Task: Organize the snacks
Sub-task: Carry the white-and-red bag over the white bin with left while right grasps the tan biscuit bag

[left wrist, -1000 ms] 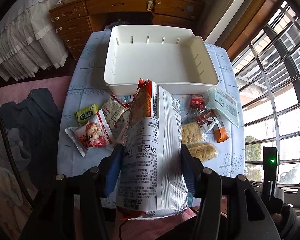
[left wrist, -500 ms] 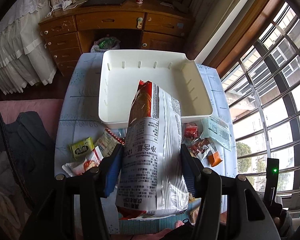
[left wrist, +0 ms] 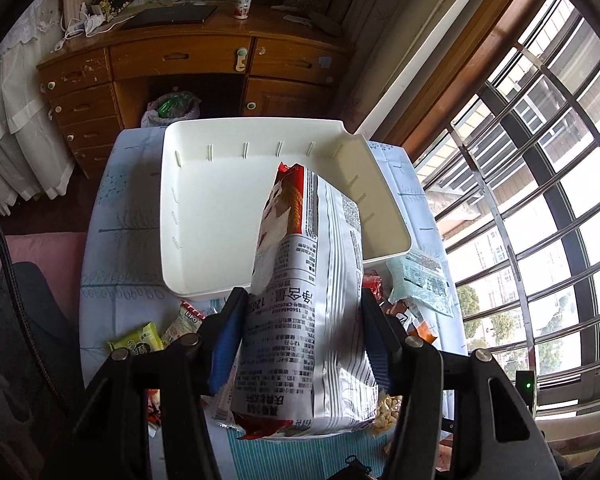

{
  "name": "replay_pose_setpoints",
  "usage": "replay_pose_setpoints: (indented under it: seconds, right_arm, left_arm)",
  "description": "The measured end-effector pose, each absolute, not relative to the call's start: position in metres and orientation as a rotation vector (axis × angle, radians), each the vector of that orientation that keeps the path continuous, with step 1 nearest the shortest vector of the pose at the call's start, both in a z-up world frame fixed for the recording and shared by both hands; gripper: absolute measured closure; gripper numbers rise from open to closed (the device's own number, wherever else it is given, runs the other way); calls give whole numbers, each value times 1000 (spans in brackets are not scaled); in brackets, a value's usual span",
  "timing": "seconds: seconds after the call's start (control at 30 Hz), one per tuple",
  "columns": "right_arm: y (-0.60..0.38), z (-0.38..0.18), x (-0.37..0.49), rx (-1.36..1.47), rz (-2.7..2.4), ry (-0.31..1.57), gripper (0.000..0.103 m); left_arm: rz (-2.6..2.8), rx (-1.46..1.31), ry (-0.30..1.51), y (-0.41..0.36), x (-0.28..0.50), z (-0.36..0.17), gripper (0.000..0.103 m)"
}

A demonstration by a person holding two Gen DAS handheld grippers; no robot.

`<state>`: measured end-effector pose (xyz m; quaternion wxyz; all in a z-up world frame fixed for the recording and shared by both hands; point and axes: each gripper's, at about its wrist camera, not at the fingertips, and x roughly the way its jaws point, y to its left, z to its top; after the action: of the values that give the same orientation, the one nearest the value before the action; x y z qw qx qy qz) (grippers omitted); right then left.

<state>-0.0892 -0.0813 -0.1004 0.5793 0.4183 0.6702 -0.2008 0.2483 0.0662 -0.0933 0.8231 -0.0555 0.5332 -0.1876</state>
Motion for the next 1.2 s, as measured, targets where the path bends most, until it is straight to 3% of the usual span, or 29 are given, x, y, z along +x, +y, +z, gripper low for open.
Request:
replay_pose_setpoints:
  seconds: [0.2, 0.33, 0.47, 0.53, 0.7, 0.8, 0.97, 1.0, 1.2]
  right_arm:
    - [-72, -110, -122, 818, -467, 1509, 69]
    - [-68, -121, -143, 891, -482, 1479, 54]
    - [-67, -128, -148, 995, -468, 1424, 49]
    - [-66, -134, -146, 1010, -486, 1430, 41]
    - [-65, -149, -134, 979, -595, 1501, 39]
    - [-59, -151, -121, 936, -622, 1523, 28]
    - [-40, -159, -96, 758, -679, 1652, 28]
    - [-35, -160, -91, 707, -682, 1679, 33]
    - [-35, -156, -88, 722, -648, 1631, 41]
  left_arm:
    - [-469, -127, 1113, 50, 247, -95, 49]
    - [-510, -122, 1102, 37, 241, -95, 49]
    - [-541, -110, 1108, 25, 236, -94, 49]
    - [-550, -105, 1110, 23, 234, -94, 49]
    - [-548, -100, 1115, 25, 234, -95, 49]
    - [-528, -95, 1127, 29, 237, -97, 49]
    - [-504, -115, 1128, 40, 241, -97, 50]
    - [-499, -117, 1126, 42, 241, -96, 50]
    - [-473, -135, 1109, 55, 244, -93, 50]
